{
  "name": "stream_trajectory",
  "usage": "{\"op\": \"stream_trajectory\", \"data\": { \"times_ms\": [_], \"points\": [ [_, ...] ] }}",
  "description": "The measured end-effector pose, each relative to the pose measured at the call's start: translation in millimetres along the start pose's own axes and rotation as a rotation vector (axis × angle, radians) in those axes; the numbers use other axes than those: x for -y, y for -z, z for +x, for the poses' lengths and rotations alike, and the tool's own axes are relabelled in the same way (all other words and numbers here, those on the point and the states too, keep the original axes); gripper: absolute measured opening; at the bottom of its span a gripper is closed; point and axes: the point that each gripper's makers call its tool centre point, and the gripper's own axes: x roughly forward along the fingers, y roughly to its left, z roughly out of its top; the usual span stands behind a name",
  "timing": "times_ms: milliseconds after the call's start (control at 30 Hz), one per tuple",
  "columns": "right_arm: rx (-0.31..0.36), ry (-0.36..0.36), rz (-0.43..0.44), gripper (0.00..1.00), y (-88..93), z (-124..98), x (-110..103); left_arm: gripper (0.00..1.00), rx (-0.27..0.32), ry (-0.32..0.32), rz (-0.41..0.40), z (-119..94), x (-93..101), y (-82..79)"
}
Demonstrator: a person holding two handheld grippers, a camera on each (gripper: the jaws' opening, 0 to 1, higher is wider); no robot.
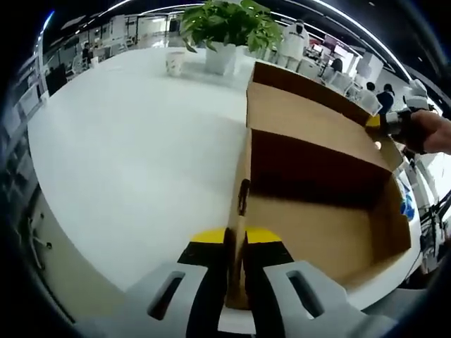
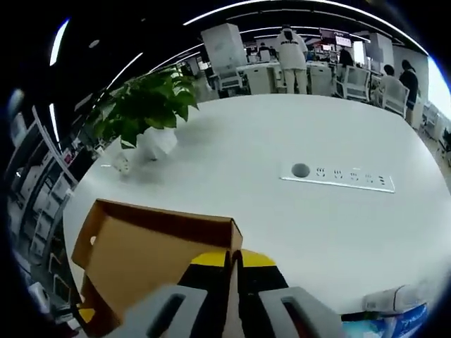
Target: Operate the shoe box by opening the lid, removing the specified soft item, and placing it in the target area until the item is outside and the box remains undamaged.
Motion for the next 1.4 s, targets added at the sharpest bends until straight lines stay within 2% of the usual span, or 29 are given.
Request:
{"op": "stream_trajectory", "data": {
  "times_ms": [167, 267, 367, 700, 1033, 1233, 1400],
  "points": [
    [0.031, -0.005, -0.014, 0.00, -9.9, -8.1, -3.7, 0.06, 0.002, -0.007, -0.013, 0.3, 1.0, -0.3],
    [0.050, -0.012, -0.064, 0.00, -16.9, -16.3, -8.9, 0.06, 0.000, -0.009, -0.020, 1.6, 0.8, -1.1],
    [0.076, -0.023, -0.072, 0.00, -23.7, -26.2, -14.5, 0.06, 0.003, -0.013, -0.033, 2.1, 0.3, -1.7],
    [0.139, -0.022, -0.106, 0.00, -34.0, -53.2, -20.5, 0.06, 0.012, -0.015, -0.062, 6.4, 5.3, -4.9],
    [0.201, -0.023, -0.160, 0.00, -34.1, -79.2, -28.2, 0.07, 0.027, -0.012, -0.066, 9.0, 9.2, -7.1],
    [0.222, -0.026, -0.177, 0.00, -27.6, -91.6, -27.3, 0.07, 0.035, -0.002, -0.065, 8.5, 9.4, -7.3],
    [0.266, -0.027, -0.197, 0.00, -24.8, -100.9, -31.3, 0.07, 0.048, 0.004, -0.072, 8.4, 9.3, -7.7]
  ]
}}
